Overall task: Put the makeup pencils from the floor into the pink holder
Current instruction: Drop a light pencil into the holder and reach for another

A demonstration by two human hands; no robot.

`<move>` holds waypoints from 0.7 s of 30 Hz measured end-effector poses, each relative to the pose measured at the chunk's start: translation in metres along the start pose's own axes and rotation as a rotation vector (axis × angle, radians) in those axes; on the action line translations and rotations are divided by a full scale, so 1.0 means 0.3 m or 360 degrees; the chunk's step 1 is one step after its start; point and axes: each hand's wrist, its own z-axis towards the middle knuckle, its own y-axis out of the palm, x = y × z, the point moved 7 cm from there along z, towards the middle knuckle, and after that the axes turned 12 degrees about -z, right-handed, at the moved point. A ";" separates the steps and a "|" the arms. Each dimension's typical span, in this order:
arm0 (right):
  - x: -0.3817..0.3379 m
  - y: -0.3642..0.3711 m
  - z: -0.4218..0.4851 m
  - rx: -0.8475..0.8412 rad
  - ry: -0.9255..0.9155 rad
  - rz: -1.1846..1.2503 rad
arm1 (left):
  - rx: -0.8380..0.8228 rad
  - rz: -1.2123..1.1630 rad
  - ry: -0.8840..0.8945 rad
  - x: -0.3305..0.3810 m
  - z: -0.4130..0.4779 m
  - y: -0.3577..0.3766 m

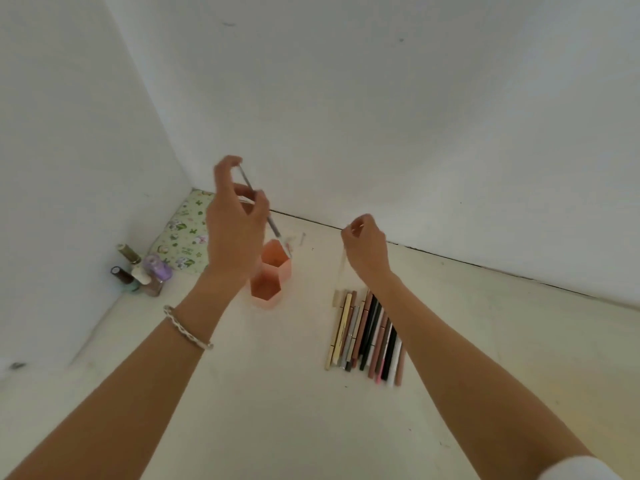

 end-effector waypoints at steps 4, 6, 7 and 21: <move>-0.150 -0.109 -0.019 0.0322 -0.0283 0.0255 | 0.0214 0.0168 0.0123 -0.033 0.055 -0.145; -0.202 -0.139 -0.040 0.0433 -0.0396 0.0323 | 0.0176 0.0272 0.0111 -0.076 0.038 -0.158; -0.222 -0.147 -0.048 0.0469 -0.0435 0.0327 | 0.0145 0.0340 0.0099 -0.103 0.025 -0.155; -0.447 -0.143 -0.143 0.0702 -0.0697 0.0709 | 0.0132 0.0745 0.0267 -0.125 -0.004 -0.243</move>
